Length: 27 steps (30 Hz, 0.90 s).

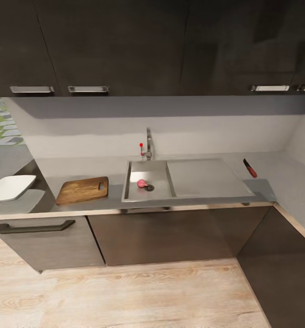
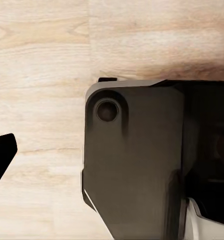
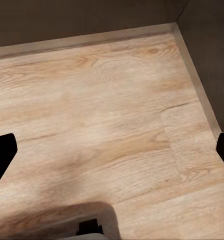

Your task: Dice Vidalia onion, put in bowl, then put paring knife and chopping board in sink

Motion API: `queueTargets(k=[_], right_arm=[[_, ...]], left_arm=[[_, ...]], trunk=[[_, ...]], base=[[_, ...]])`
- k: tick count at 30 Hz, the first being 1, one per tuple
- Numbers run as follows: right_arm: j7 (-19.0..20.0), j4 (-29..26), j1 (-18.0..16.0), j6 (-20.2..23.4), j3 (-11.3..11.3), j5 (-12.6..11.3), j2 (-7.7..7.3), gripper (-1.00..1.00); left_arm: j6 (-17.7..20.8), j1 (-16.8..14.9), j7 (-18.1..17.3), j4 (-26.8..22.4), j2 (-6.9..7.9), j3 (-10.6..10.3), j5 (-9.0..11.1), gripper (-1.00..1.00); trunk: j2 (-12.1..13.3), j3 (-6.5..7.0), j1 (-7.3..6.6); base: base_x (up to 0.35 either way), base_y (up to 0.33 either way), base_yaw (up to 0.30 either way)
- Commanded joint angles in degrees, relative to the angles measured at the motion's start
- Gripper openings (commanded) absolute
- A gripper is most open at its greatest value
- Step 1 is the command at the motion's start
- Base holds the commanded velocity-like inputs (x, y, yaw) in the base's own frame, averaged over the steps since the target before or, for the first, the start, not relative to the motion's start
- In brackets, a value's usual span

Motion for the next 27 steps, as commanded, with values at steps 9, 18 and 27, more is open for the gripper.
queueTargets(k=[9, 18, 27], right_arm=[[-0.4, -0.1, 0.0, -0.2, 0.5, -0.4, -0.06, 1.0], [-0.3, 0.0, 0.0, -0.2, 0.5, -0.3, -0.02, 1.0], [-0.3, 0.0, 0.0, -0.2, 0.6, -0.2, 0.22, 1.0]], left_arm=[[-0.1, -0.1, 0.5, -0.2, 0.09, -0.4, 0.5, 1.0], [1.2, -5.5, 1.2, -7.9, -0.24, -0.4, 0.5, 1.0], [20.5, -10.4, 1.2, -25.6, -1.54, -0.4, 0.5, 1.0]], trunk=[[-0.1, -0.1, 0.03], [-0.1, -0.1, 0.03], [-0.1, -0.1, 0.03]], base=[[-0.006, -0.094, 0.002], [0.0, -0.005, 0.0], [0.0, 0.0, 0.0]])
